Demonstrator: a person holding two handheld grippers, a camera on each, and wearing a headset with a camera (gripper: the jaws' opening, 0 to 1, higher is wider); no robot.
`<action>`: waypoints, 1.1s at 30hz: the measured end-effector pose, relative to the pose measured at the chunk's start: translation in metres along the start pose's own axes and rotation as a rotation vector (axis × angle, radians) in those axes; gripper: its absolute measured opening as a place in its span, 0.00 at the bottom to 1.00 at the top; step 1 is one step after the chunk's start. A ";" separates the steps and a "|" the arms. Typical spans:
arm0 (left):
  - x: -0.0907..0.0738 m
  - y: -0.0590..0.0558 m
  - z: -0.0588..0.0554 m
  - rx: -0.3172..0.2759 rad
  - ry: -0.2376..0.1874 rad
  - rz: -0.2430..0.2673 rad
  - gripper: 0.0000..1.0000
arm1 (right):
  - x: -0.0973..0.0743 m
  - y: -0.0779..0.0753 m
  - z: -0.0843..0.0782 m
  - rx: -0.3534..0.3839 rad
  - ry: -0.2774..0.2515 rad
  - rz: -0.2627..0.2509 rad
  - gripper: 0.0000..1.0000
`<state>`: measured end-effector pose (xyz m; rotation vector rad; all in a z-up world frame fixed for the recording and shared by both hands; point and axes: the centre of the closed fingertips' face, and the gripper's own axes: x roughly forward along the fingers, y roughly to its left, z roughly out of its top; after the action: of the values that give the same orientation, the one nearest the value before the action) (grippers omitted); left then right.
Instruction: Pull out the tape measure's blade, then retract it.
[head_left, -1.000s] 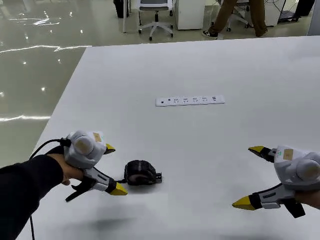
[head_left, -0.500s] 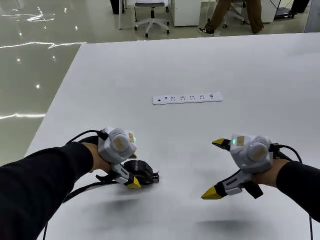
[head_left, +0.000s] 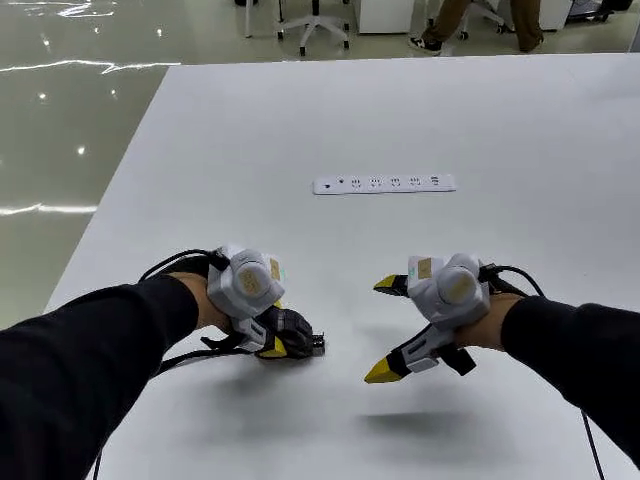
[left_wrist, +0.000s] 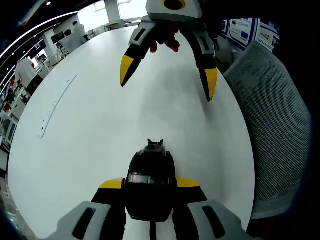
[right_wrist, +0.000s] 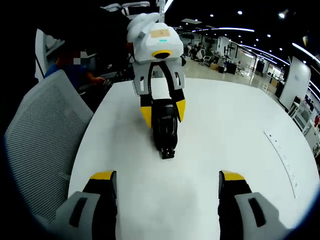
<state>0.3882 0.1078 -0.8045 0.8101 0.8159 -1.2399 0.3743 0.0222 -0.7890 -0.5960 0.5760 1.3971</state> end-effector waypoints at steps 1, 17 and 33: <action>0.000 0.001 0.000 -0.004 -0.006 -0.002 0.32 | 0.006 0.000 0.000 -0.006 0.012 0.009 0.76; 0.003 -0.001 -0.001 -0.035 0.002 -0.003 0.32 | 0.061 -0.007 0.008 -0.005 0.073 0.058 0.39; 0.004 0.001 -0.002 -0.085 -0.033 -0.003 0.32 | 0.078 -0.002 0.002 -0.092 0.147 0.081 0.10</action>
<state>0.3895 0.1078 -0.8093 0.7187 0.8372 -1.2100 0.3831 0.0801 -0.8411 -0.7608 0.6614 1.4702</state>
